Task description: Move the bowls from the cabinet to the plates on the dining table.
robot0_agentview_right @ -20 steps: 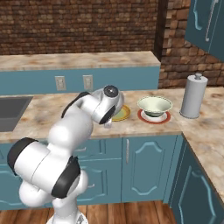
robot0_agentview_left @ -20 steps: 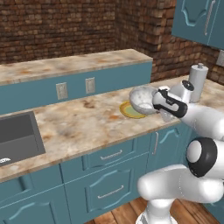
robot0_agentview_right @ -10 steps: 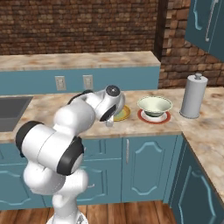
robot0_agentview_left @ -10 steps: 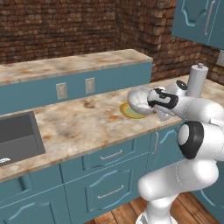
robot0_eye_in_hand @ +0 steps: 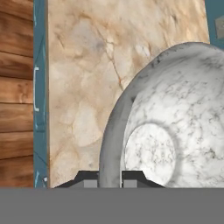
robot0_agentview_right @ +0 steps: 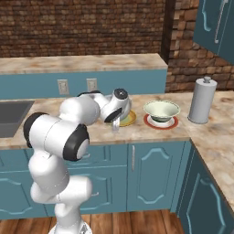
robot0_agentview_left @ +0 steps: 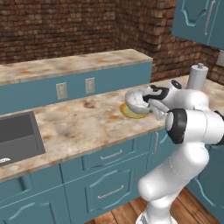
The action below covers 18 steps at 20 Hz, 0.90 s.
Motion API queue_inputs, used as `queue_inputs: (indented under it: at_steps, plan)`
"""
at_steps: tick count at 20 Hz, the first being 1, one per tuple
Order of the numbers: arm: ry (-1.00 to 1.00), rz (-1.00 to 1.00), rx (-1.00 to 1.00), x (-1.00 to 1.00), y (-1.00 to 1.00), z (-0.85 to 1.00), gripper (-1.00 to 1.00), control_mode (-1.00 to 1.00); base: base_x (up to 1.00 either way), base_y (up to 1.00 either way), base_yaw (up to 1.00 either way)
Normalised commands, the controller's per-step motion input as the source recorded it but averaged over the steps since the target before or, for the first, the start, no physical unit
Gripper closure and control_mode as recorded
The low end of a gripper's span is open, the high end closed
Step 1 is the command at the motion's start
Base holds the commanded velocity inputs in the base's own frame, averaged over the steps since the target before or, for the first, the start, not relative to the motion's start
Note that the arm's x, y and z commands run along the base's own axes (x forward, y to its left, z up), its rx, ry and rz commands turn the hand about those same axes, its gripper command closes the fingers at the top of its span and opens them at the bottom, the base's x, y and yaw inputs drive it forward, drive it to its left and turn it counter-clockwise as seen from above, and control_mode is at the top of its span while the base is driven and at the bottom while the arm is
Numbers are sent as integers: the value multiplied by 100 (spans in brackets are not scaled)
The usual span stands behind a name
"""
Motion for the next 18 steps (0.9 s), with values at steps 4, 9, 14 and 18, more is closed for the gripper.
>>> queue_inputs:
  at_steps: [4, 9, 14, 18]
  plan:
    - [0, 0, 7, 38, -6, -14, 100, -100, 0, 0, 0]
    - [0, 0, 4, 32, -10, -17, 100, -100, 0, 0, 0]
    - [0, 0, 1, 30, -3, -10, 100, -100, 0, 0, 0]
    - [0, 0, 0, 28, 0, -15, 100, -100, 0, 0, 0]
